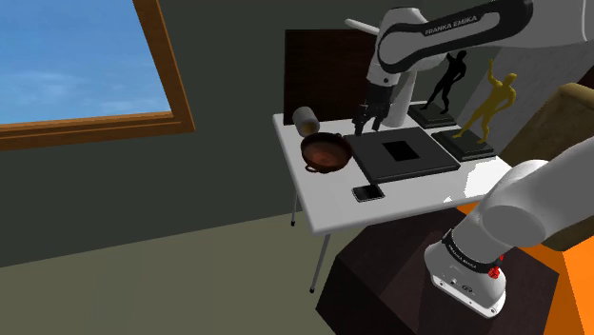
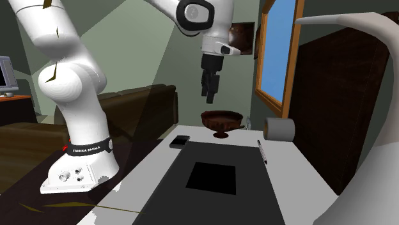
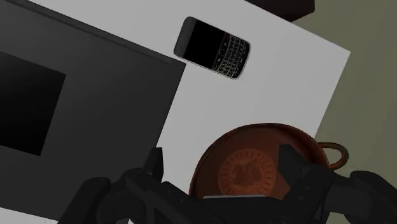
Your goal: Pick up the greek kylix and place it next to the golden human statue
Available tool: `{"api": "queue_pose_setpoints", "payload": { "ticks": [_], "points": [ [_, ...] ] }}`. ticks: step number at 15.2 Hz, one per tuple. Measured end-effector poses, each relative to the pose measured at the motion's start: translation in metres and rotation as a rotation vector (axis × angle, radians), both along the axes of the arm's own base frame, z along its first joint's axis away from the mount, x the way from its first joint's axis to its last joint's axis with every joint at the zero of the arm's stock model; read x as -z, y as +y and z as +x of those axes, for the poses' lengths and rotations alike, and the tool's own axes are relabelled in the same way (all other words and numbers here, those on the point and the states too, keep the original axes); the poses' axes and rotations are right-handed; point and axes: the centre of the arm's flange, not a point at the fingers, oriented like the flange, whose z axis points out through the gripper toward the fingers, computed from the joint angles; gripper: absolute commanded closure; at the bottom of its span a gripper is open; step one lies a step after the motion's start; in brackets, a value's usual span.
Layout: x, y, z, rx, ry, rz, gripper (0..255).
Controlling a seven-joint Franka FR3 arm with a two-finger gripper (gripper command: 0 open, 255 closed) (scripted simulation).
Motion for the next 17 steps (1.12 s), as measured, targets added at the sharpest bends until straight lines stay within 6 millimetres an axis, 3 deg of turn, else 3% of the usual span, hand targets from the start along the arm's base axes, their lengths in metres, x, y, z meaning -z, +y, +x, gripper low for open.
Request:
{"api": "queue_pose_setpoints", "payload": {
  "ticks": [8, 17],
  "points": [
    [0.062, -0.029, 0.076, 0.035, -0.045, 0.023, 0],
    [0.108, -0.022, 0.080, 0.039, -0.049, 0.025, 0]
  ]
}}
